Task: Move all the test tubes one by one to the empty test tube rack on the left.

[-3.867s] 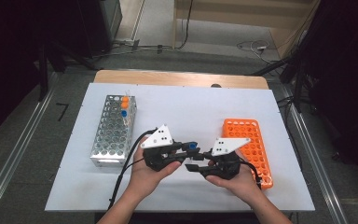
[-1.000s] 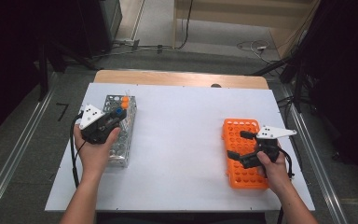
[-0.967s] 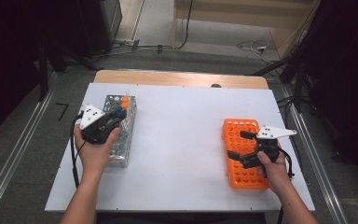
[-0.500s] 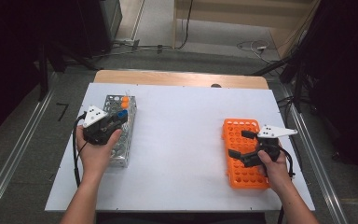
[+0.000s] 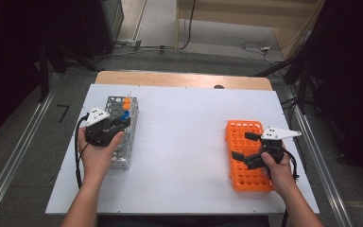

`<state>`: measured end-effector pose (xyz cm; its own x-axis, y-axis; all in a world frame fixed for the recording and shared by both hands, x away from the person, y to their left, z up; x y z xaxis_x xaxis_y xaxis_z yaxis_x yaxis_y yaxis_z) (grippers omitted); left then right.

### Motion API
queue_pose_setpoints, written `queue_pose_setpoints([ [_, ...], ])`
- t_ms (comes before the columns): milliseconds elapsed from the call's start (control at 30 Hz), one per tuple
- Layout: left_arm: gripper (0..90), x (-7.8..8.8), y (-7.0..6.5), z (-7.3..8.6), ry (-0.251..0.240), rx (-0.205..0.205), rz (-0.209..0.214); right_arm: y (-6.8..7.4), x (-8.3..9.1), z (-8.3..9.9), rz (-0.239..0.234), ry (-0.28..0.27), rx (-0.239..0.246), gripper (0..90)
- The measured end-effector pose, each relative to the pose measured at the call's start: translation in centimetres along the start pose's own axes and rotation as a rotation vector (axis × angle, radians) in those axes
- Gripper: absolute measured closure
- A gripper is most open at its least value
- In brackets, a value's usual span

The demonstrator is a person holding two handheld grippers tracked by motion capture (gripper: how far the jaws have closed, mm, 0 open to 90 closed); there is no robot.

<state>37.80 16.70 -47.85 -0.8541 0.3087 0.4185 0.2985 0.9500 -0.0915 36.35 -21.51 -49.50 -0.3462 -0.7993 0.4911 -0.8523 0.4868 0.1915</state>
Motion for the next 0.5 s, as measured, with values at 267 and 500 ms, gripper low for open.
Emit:
queue_pose_setpoints([
  [267,64.6,-0.09,-0.06,0.12,0.015,0.000,0.006,-0.04,0.01,-0.02,0.002,0.000,-0.001,0.0],
  [500,53.2,0.14,-0.13,-0.02,0.009,0.018,0.021,-0.06,0.01,-0.06,0.003,-0.002,0.000,0.0],
])
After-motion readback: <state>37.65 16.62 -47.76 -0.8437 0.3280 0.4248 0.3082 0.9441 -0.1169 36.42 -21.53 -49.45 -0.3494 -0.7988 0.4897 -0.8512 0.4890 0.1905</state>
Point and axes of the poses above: each handheld gripper's, and its own axes: x roughly backward along the jaws, z roughly out of its underside, y roughly to its left, the point moved 10 cm from there along -x, roughly forward along the jaws, and after that the axes turned 6 degrees about -z, right-handed, at the moved point
